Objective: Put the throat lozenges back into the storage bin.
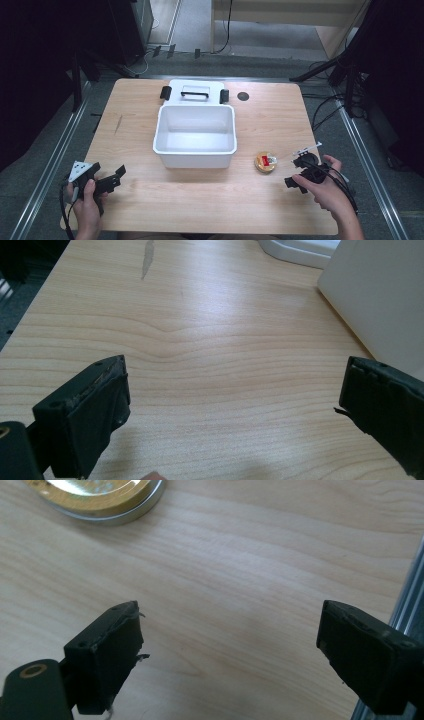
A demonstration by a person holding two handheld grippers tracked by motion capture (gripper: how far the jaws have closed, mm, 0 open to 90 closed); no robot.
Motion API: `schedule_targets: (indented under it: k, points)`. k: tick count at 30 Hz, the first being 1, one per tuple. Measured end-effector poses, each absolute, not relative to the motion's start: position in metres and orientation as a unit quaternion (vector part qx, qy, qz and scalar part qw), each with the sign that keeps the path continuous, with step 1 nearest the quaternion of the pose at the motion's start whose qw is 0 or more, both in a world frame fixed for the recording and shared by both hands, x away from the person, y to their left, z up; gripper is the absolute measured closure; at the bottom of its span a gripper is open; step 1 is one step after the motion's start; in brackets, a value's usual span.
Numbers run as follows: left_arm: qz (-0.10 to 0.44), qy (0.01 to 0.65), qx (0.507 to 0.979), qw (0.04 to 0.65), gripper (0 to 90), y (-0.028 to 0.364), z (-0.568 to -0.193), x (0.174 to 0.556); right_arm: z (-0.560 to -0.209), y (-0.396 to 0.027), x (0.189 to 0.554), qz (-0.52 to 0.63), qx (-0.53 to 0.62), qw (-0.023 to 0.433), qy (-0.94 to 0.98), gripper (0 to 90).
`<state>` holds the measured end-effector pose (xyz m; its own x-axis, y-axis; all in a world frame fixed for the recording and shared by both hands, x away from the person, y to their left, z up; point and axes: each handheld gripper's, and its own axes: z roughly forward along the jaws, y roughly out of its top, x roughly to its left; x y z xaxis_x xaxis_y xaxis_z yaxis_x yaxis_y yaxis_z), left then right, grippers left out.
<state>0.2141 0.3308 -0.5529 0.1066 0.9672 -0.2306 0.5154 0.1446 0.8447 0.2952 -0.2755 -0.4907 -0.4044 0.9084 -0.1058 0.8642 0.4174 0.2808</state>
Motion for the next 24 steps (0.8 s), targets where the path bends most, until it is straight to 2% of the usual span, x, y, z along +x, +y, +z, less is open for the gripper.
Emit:
schedule_targets:
  k: [1,5,24]
  points:
    - [0.258,0.617,0.601,0.438,0.2,0.331,-0.553,0.214,-0.491,-0.276,0.295,0.091,0.532,0.122,0.833,10.5]
    - [0.257,0.617,0.601,0.438,0.3,0.331,-0.553,0.214,-0.487,-0.260,0.306,0.037,0.505,0.067,0.859,0.0]
    - [0.257,0.617,0.602,0.437,0.2,0.331,-0.553,0.215,-0.477,-0.204,0.342,0.014,0.492,0.050,0.869,0.5]
